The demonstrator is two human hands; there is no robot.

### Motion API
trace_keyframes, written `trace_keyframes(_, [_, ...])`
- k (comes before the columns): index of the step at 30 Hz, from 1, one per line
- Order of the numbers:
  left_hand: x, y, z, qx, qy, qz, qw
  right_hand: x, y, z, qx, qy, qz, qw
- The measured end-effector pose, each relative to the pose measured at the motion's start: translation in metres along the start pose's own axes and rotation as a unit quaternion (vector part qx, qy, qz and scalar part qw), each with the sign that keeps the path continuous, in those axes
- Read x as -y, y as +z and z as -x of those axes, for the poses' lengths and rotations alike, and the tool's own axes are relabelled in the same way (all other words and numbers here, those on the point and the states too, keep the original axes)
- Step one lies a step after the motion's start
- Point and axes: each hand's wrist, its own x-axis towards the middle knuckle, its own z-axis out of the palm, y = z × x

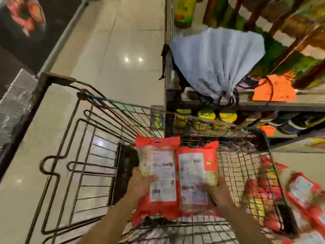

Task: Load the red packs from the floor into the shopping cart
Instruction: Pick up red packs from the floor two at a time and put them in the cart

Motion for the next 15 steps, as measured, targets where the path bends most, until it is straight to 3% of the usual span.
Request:
trace_keyframes(3, [-0.024,0.022,0.003,-0.012,-0.013,-0.042,0.999,-0.016,-0.001,-0.049,0.006,0.044,-0.070,0.997])
trace_keyframes(8, [-0.023,0.057,-0.039,-0.025,0.019,-0.062,0.998,-0.024,-0.003,-0.117,0.061,0.044,-0.065,0.995])
trace_keyframes(12, [-0.026,0.068,-0.061,-0.059,0.024,-0.078,0.995,-0.023,-0.002,-0.156,0.014,0.060,0.025,0.998])
trace_keyframes(15, [-0.024,0.066,-0.070,-0.072,0.035,-0.151,0.985,-0.030,-0.005,-0.173,0.031,0.037,0.160,0.986])
